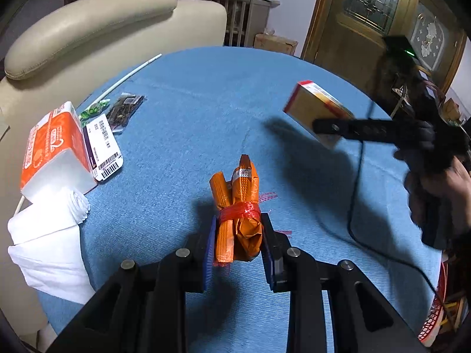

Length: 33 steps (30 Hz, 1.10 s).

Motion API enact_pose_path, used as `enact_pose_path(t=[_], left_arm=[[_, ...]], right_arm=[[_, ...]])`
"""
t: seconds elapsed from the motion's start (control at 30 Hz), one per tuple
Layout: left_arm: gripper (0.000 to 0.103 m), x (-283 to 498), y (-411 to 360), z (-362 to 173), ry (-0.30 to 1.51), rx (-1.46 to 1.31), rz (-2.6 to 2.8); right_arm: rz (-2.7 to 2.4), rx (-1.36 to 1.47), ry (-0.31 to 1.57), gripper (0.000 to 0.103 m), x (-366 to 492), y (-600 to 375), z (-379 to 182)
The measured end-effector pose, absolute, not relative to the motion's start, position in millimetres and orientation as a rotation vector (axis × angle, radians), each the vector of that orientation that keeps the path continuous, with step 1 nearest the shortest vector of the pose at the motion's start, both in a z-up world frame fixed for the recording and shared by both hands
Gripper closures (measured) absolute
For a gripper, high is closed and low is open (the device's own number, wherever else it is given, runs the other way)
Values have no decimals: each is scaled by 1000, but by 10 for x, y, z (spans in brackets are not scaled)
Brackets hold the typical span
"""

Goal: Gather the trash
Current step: 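Carry the medicine box in the right tool while the left tool carries the orange item toward the basket, then open both tools over the red basket to drop the orange item and medicine box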

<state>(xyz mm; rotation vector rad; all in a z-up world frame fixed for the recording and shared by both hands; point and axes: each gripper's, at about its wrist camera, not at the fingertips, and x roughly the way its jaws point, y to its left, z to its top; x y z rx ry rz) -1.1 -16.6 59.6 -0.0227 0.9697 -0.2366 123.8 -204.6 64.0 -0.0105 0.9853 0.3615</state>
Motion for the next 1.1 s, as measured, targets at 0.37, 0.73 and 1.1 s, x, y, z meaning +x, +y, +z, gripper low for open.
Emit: enact_pose_path(t=[0.37,0.73,1.1], left_arm=[[74,-604,-655,886,926,23,-329],[74,-1290,-1427,986,912,116,-519],[74,-1803,-2150,1097,880,209,-706]], right_arm=[[198,162,905,47,-282,-2754,1048],[-39,307,857,47,-1929,-3670,1073],[-276,392,840,47,-3032,-4545,1011]])
